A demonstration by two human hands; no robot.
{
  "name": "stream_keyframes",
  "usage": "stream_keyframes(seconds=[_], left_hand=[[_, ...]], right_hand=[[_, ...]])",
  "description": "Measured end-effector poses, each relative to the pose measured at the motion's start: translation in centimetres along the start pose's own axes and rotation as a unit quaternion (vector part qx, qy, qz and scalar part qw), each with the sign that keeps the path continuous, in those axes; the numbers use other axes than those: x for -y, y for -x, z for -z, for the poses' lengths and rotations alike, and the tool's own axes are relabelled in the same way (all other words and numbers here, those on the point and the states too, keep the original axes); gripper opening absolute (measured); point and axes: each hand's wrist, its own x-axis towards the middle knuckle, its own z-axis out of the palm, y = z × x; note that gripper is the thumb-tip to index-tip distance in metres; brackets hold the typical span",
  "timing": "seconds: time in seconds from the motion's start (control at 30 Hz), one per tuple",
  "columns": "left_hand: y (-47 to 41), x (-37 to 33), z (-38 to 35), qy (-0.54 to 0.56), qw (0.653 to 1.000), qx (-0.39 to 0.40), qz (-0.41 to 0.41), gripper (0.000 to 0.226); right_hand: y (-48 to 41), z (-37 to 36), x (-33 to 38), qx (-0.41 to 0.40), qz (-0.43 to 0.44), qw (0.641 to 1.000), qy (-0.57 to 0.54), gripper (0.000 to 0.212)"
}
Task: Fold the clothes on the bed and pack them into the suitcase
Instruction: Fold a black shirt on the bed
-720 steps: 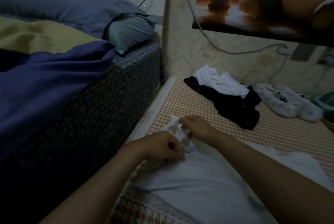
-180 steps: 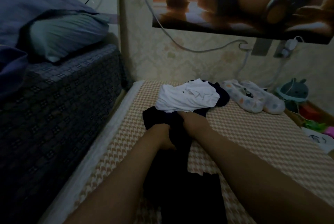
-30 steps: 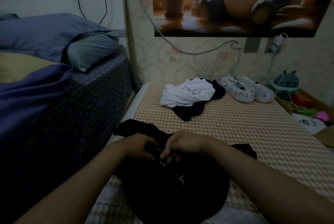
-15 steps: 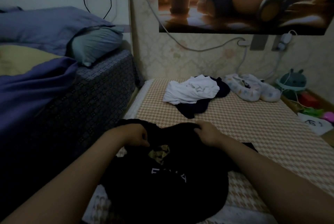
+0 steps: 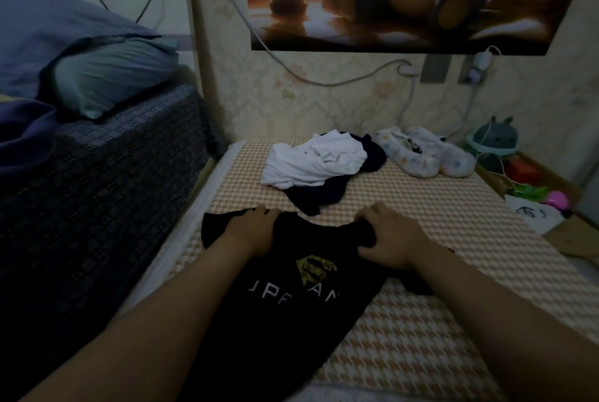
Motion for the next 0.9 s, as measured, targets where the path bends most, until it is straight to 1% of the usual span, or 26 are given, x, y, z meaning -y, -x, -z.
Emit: stream_keyframes(seconds=[0.03,0.07,0.13,0.2,0.27,0.3,0.33,0.37,0.43,0.47,0.5,0.53,0.57,0.6,0.63,0.67,0.7,0.73,0.77,0.8,0.83,0.87,0.9], left_hand=[[-0.8,-0.3,-0.2,0.006,1.000,-0.021,-0.005,0.062],[-1.6,-0.6,-0.4,0.024,0.999,-0.024,-0.002,0.061],[-3.1,-1.0,-0.9,0.066,0.998,0.004,0.012,0.057],[-4.4,-1.2,-1.5,0.051,0.998,0.031,0.015,0.056],[-5.4,-1.1,-1.6,0.048,0.999,0.002,0.024,0.041],[-5.7,-1.2,-1.2,0.076,0.996,-0.025,0.038,0.034],[-6.1,-1.2,-0.9,0.125,0.988,-0.069,0.052,0.029],[-6.5,-1.4,-0.3,0.189,0.971,-0.125,0.072,0.025],[-7.1,-1.6,1.4,0.296,0.915,-0.248,0.120,0.017],[-7.5,-1.7,2.3,0.326,0.886,-0.301,0.135,0.016],[-8.0,-1.8,3.0,0.340,0.867,-0.335,0.145,0.015],[-8.3,-1.9,3.7,0.360,0.854,-0.347,0.143,0.014],[-8.6,-2.1,4.0,0.380,0.852,-0.335,0.135,0.026],[-8.8,-2.3,4.0,0.393,0.863,-0.292,0.124,0.050],[-8.7,-2.5,3.6,0.397,0.880,-0.239,0.110,0.072],[-8.5,-2.7,3.0,0.382,0.899,-0.193,0.096,0.087],[-8.5,-2.9,2.4,0.358,0.916,-0.162,0.086,0.093],[-8.8,-2.9,1.8,0.327,0.930,-0.146,0.083,0.093],[-8.9,-3.0,1.5,0.293,0.943,-0.136,0.076,0.089],[-8.8,-3.3,1.6,0.270,0.953,-0.129,0.054,0.081],[-8.8,-3.7,1.8,0.263,0.958,-0.118,0.016,0.069],[-8.4,-4.4,2.2,0.256,0.961,-0.105,-0.025,0.051],[-7.7,-5.2,2.7,0.247,0.964,-0.081,-0.061,0.034]], right_hand=[[-0.2,-0.3,-0.5,0.011,0.000,1.000,0.011,0.050],[-0.4,-0.5,-0.9,0.003,-0.012,1.000,0.002,0.042],[-0.9,-0.8,-1.9,-0.029,-0.049,0.997,-0.060,0.028],[-1.3,-0.6,-2.9,-0.045,-0.084,0.987,-0.132,0.025],[-1.7,-0.1,-4.0,-0.059,-0.122,0.975,-0.178,0.030],[-1.9,0.1,-4.6,-0.069,-0.138,0.971,-0.183,0.032],[-2.1,0.4,-5.0,-0.082,-0.158,0.968,-0.179,0.034],[-2.3,0.7,-5.3,-0.096,-0.187,0.965,-0.160,0.036],[-2.9,1.6,-5.3,-0.110,-0.266,0.952,-0.106,0.042],[-3.3,1.9,-5.1,-0.109,-0.298,0.941,-0.117,0.044],[-3.9,2.1,-5.0,-0.106,-0.325,0.925,-0.165,0.043],[-4.5,2.3,-4.8,-0.107,-0.351,0.899,-0.241,0.040],[-5.1,2.4,-4.4,-0.106,-0.369,0.854,-0.350,0.033],[-5.5,2.4,-4.0,-0.103,-0.378,0.796,-0.462,0.026],[-5.7,2.2,-3.8,-0.107,-0.373,0.750,-0.536,0.025],[-5.8,2.2,-3.6,-0.097,-0.354,0.731,-0.575,0.037],[-5.6,2.2,-3.6,-0.070,-0.326,0.750,-0.571,0.055],[-5.3,2.2,-3.4,-0.035,-0.291,0.791,-0.537,0.070],[-4.8,2.1,-3.2,0.000,-0.250,0.841,-0.480,0.078],[-4.2,1.9,-3.0,0.017,-0.207,0.883,-0.420,0.077],[-3.5,1.7,-2.9,0.013,-0.162,0.916,-0.367,0.068],[-2.8,1.5,-2.4,0.005,-0.115,0.939,-0.324,0.055],[-2.0,1.3,-2.1,0.004,-0.072,0.958,-0.278,0.050]])
